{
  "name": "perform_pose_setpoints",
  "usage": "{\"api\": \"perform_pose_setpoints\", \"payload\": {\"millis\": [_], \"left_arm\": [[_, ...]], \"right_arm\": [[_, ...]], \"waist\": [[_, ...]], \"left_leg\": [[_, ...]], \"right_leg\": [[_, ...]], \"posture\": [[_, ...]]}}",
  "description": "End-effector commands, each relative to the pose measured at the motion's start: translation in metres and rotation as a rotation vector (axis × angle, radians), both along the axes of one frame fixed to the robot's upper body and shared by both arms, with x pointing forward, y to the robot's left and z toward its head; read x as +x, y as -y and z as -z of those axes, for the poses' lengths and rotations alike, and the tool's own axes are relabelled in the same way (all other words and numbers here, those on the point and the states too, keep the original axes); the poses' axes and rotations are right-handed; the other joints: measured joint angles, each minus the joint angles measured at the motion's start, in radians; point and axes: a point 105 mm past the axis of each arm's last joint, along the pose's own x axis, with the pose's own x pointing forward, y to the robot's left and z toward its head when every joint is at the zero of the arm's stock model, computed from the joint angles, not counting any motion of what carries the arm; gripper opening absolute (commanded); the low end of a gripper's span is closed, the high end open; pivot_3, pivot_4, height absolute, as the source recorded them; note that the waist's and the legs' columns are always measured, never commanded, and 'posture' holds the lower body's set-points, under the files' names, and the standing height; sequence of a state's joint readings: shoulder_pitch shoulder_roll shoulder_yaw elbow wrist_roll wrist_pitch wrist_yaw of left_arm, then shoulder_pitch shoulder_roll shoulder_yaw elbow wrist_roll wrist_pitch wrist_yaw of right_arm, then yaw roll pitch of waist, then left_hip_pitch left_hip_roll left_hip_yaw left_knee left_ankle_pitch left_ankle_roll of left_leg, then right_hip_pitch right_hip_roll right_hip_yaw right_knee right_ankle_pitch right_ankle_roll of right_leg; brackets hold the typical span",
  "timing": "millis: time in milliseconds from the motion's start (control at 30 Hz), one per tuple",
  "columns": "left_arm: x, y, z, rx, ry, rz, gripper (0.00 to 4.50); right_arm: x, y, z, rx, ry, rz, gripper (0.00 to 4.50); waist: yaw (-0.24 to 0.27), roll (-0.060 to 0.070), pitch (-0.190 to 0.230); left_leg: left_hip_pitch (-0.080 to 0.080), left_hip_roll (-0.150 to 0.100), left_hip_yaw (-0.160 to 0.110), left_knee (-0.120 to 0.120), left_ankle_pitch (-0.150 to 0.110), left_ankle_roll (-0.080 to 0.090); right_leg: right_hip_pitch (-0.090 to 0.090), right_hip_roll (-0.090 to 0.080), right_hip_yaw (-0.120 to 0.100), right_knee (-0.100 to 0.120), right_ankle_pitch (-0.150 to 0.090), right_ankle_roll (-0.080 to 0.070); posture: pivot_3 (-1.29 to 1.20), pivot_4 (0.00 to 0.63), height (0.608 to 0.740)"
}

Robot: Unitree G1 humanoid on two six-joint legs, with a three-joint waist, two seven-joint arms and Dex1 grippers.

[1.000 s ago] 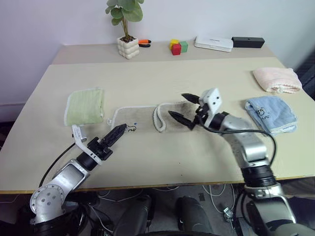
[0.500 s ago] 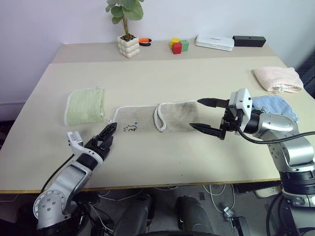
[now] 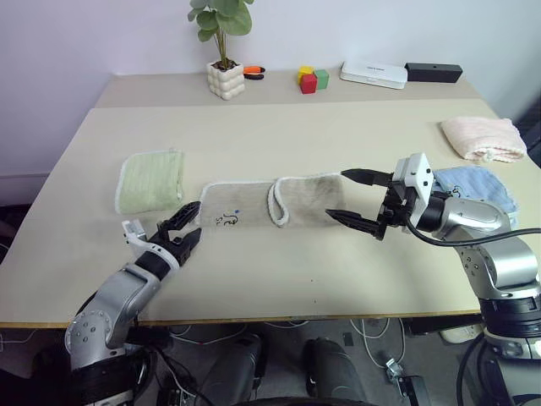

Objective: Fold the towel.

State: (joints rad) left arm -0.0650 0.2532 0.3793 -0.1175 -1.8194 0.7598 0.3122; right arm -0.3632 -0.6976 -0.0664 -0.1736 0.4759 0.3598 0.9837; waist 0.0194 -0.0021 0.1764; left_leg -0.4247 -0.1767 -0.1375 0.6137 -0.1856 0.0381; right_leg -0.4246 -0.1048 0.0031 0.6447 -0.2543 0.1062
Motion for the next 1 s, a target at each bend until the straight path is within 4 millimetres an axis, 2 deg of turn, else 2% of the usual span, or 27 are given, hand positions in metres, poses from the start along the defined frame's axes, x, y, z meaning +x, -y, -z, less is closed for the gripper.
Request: {"api": "perform_pose_setpoints", "payload": {"millis": [33,100,167,200,300,467,567,667,833,900,1000], "left_arm": [[0.007,0.002,0.015,-0.018,-0.077,-0.009,3.96],[0.010,0.000,0.013,-0.070,-0.071,-0.025,3.18],[0.015,0.000,0.011,-0.038,-0.068,-0.024,2.02],[0.017,0.000,0.008,-0.037,-0.064,-0.028,1.65],[0.021,0.003,0.002,-0.016,-0.043,-0.011,0.04],[0.026,0.010,-0.011,0.034,0.019,0.023,0.04],[0.023,0.025,-0.025,0.150,0.133,0.118,0.04],[0.021,0.052,-0.047,0.324,0.324,0.244,0.04],[0.040,0.100,-0.090,0.454,0.662,0.374,0.04],[0.043,0.118,-0.096,0.472,0.729,0.435,0.04],[0.031,0.166,-0.092,0.563,0.903,0.675,0.04]], "right_arm": [[-0.004,0.002,-0.016,0.003,0.074,0.016,4.50],[-0.004,0.003,-0.016,0.002,0.078,0.025,4.50],[-0.004,0.005,-0.016,0.001,0.079,0.036,4.50],[-0.004,0.006,-0.016,-0.001,0.079,0.046,4.50],[-0.003,0.008,-0.014,-0.002,0.076,0.060,4.50],[-0.001,0.017,-0.012,-0.020,0.087,0.100,4.50],[-0.005,0.040,-0.012,-0.016,0.063,0.122,4.50],[-0.011,0.068,-0.005,-0.050,0.022,0.161,4.50],[-0.010,0.079,-0.007,-0.054,0.041,0.209,4.50],[-0.008,0.079,-0.008,-0.047,0.044,0.214,4.50],[-0.006,0.087,-0.011,-0.077,0.060,0.258,4.50]], "waist": [[0.002,0.000,0.000],[0.001,0.000,0.000],[-0.002,0.000,0.000],[-0.001,0.000,0.000],[0.007,0.000,0.000],[0.019,0.000,0.000],[0.024,-0.001,0.000],[0.027,-0.001,0.001],[0.020,-0.001,0.001],[0.016,-0.001,0.000],[0.019,-0.001,0.001]], "left_leg": [[0.000,0.000,0.000,0.000,0.000,0.000],[0.000,0.000,0.000,0.000,0.000,0.000],[0.000,0.000,0.000,0.000,0.000,0.000],[0.000,0.000,0.000,-0.001,0.000,0.000],[0.000,0.000,0.000,0.000,0.000,0.000],[0.000,0.000,0.000,0.000,0.000,0.000],[-0.001,0.000,0.000,0.000,0.000,0.000],[-0.002,0.000,0.000,0.000,0.000,0.000],[-0.002,0.000,0.001,0.000,0.000,0.001],[-0.002,0.000,0.001,-0.001,-0.001,0.001],[-0.002,0.001,0.001,-0.003,-0.002,0.003]], "right_leg": [[0.000,0.000,0.000,0.000,0.000,0.000],[0.000,0.000,0.000,0.000,0.000,0.000],[-0.001,0.000,0.000,0.000,0.000,0.000],[-0.001,0.000,0.000,0.000,0.000,0.000],[0.000,0.000,0.000,0.000,0.000,0.000],[-0.001,0.000,0.000,0.000,0.000,0.000],[-0.001,0.000,0.000,0.000,0.000,0.000],[0.000,0.000,0.000,-0.004,0.000,0.000],[0.001,0.000,-0.001,-0.007,0.002,0.000],[0.001,0.000,-0.001,-0.008,0.002,0.000],[0.000,0.001,-0.001,-0.010,0.002,0.001]], "posture": [[0.00,0.150,0.740],[0.00,0.150,0.740],[0.00,0.150,0.740],[0.00,0.150,0.740],[0.00,0.150,0.740],[0.00,0.150,0.740],[0.00,0.150,0.740],[0.00,0.150,0.740],[0.00,0.150,0.740],[0.00,0.150,0.740],[0.00,0.150,0.740]]}}
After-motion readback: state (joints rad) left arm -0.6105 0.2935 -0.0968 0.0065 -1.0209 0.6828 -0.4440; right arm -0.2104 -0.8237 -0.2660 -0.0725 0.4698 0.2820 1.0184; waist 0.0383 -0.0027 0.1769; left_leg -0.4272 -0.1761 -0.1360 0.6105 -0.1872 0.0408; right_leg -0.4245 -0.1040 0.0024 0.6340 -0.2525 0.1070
